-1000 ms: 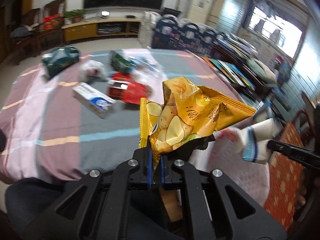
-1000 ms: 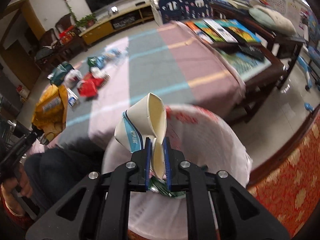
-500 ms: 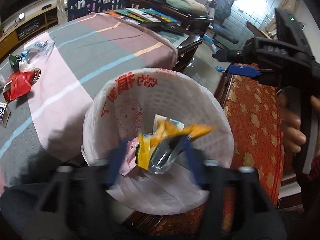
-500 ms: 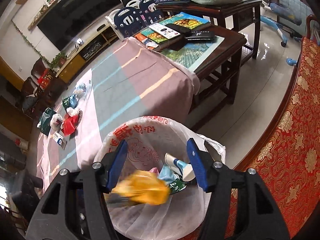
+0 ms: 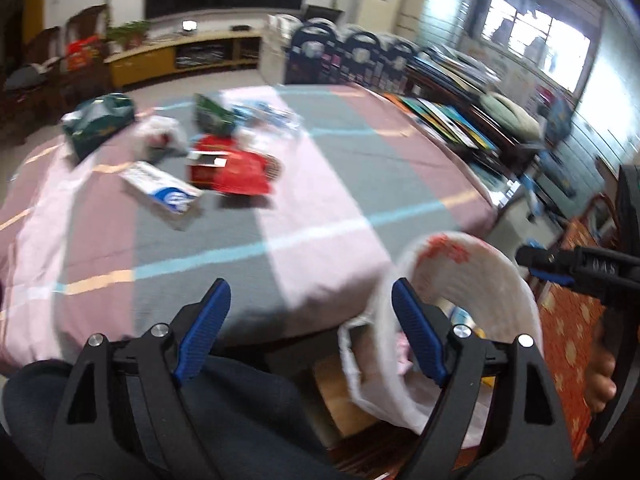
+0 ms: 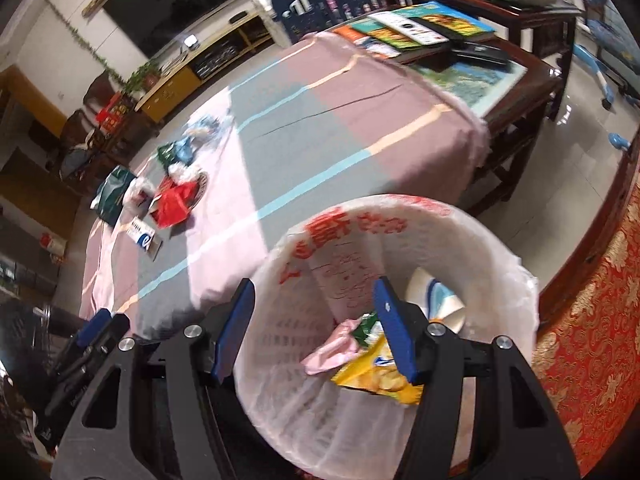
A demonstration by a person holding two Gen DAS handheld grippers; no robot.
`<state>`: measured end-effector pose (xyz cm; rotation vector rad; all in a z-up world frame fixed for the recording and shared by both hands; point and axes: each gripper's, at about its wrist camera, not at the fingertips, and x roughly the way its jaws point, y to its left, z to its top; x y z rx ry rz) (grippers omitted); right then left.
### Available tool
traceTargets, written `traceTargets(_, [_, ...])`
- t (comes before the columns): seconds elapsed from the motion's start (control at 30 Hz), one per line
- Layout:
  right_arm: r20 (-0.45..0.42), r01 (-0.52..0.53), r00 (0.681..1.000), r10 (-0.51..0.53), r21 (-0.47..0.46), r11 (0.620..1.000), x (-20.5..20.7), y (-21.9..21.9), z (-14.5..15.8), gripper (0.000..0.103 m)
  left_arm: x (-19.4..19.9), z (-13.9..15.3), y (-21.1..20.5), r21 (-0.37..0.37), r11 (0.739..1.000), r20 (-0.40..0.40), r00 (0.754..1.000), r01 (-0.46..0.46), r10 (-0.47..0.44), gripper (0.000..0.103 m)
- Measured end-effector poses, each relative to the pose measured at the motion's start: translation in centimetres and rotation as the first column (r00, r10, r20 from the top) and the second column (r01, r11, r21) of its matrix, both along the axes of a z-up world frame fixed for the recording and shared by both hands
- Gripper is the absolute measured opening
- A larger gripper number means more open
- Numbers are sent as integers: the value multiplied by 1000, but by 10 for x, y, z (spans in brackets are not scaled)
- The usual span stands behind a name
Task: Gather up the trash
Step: 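Move both tools back over the remaining trash on the table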
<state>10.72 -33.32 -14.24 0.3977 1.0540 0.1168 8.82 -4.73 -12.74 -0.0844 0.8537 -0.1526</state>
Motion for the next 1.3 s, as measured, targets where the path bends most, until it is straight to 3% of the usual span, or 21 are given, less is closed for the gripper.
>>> traceTargets(0.13, [-4,-68,998,68,-9,998,13,44,6,61,3,3,47,44,988,11,989,-148,148,84])
traceTargets(0.3, [7,-142,990,142,-31,989,20,93,14,68,4,7,109,-15,952,0,952,-305,305,86])
traceTargets(0.43, [0,-174,985,174,-31,984,25,122,12,69,-1,4,136,-40,929,-10,929,-369,369,86])
traceTargets(0.67, [-35,-228,973,226,-70,971,47,177,1,69,-1,-6,158,-54,899,-22,901,-434,434,88])
traceTargets(0.8, [-71,-239,969,238,-11,971,57,199,-8,69,-1,-13,169,-63,885,-44,887,-461,459,90])
traceTargets(0.9, [-64,-254,966,251,-34,967,57,214,-10,73,1,-21,175,-94,875,-77,880,-475,469,90])
traceTargets(1.3, [-99,-196,977,190,-52,979,73,219,-23,73,2,-33,186,-92,855,-89,860,-510,503,90])
